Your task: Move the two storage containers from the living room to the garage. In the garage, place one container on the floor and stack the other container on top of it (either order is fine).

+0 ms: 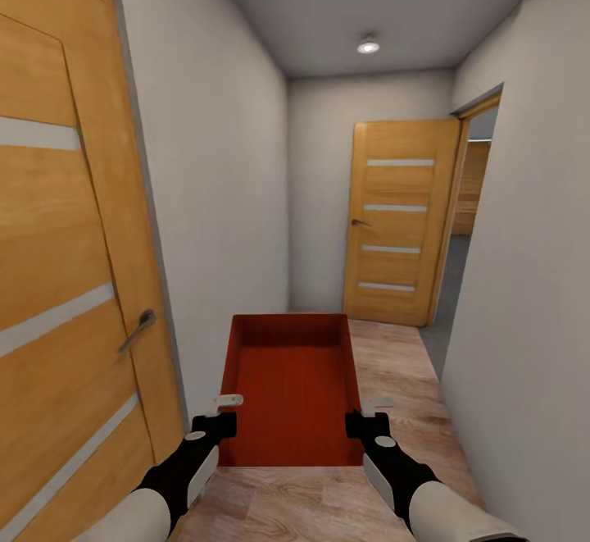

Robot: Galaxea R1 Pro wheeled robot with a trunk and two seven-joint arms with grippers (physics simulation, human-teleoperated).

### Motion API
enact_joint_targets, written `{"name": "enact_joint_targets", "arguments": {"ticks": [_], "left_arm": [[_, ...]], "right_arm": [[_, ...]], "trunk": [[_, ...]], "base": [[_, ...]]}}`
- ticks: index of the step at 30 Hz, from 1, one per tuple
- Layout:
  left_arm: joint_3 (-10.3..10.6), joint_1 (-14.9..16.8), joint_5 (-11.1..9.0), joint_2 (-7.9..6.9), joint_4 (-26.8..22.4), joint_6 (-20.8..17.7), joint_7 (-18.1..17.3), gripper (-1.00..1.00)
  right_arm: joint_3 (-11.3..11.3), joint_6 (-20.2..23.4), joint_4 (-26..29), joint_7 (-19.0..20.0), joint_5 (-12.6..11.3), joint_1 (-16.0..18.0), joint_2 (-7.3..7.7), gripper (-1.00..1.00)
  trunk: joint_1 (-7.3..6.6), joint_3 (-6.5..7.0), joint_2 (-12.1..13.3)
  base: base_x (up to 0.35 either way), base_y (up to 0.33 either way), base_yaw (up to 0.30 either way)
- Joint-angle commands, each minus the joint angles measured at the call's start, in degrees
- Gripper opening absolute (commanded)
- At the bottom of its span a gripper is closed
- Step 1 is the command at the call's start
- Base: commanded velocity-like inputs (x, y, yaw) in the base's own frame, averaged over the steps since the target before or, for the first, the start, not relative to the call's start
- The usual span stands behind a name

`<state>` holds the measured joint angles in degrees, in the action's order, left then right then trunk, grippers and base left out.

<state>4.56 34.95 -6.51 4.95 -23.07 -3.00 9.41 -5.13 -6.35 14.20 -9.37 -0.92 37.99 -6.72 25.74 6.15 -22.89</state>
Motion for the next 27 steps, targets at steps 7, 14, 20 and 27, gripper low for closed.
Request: {"name": "enact_joint_targets", "arguments": {"ticks": [7, 14, 20, 27], "left_arm": [[-0.43, 0.03, 0.62, -0.03, -2.97, -0.34, 0.87, -1.00], [-0.43, 0.03, 0.62, -0.03, -2.97, -0.34, 0.87, -1.00], [-0.43, 0.03, 0.62, -0.03, -3.03, -0.34, 0.87, -1.00], [-0.43, 0.03, 0.63, -0.03, -3.04, -0.34, 0.87, -1.00]], "right_arm": [[-1.82, 0.35, -0.23, 0.06, -0.86, 0.00, 0.04, -1.00], [-1.79, 0.45, -0.23, 0.07, -0.94, 0.01, 0.04, -1.00], [-1.81, 0.39, -0.23, 0.08, -0.80, 0.01, 0.05, -1.00], [-1.82, 0.30, -0.23, 0.11, -0.75, 0.00, 0.04, -1.00]], "trunk": [[0.05, 0.00, -0.04], [0.05, 0.17, -0.04], [0.05, 0.26, -0.04], [0.05, 0.27, -0.04]], "base": [[0.321, 0.000, -0.043], [0.322, 0.000, -0.247], [0.322, 0.000, -0.277], [0.322, 0.000, -0.178]]}}
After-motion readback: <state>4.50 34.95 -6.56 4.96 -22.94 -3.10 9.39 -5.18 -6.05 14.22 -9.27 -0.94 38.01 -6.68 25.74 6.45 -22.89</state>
